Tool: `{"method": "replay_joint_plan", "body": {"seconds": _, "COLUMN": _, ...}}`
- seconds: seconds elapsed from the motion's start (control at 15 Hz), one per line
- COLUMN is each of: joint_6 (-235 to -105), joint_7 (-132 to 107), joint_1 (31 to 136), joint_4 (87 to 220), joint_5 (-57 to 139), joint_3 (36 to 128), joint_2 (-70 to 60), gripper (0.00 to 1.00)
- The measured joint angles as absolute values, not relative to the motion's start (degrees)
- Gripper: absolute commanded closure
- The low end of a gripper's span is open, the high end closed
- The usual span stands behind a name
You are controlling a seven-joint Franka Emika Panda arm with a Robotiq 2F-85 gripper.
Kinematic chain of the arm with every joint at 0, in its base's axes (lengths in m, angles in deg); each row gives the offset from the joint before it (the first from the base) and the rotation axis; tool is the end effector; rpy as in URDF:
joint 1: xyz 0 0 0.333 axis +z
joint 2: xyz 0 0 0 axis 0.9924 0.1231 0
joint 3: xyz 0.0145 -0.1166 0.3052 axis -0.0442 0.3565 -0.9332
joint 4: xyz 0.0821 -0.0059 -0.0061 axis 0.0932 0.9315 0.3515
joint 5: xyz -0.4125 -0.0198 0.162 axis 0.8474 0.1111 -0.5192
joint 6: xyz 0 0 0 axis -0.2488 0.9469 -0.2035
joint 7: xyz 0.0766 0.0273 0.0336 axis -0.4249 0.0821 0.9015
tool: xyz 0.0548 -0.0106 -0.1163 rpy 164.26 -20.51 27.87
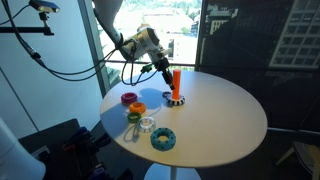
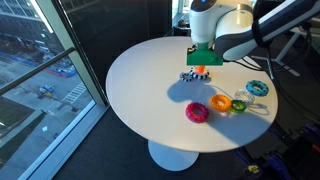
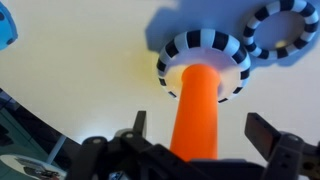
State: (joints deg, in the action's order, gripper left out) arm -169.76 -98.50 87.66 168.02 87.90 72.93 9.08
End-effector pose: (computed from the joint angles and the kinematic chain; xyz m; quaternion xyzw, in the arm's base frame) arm 0.6760 0.0928 0.1849 0.8898 -0.3659 0.2003 0.1851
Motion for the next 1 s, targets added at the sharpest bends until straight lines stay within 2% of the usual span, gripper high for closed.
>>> {"method": "replay_joint_plan", "body": {"seconds": 0.47, "joint_6": -167.9, "joint_7": -73.8, "joint_1": 87.8, "joint_4": 169.4, "joint_5": 64.1, "joint_3": 73.4, "joint_2": 5.3, "gripper": 0.0}}
{"method": "replay_joint_plan", "body": {"seconds": 1.0, "joint_6": -156.2, "joint_7": -53.9, "joint_1": 88.0, "joint_4": 169.2, "joint_5": 48.5, "joint_3": 73.9, "joint_2": 0.7, "gripper": 0.0}}
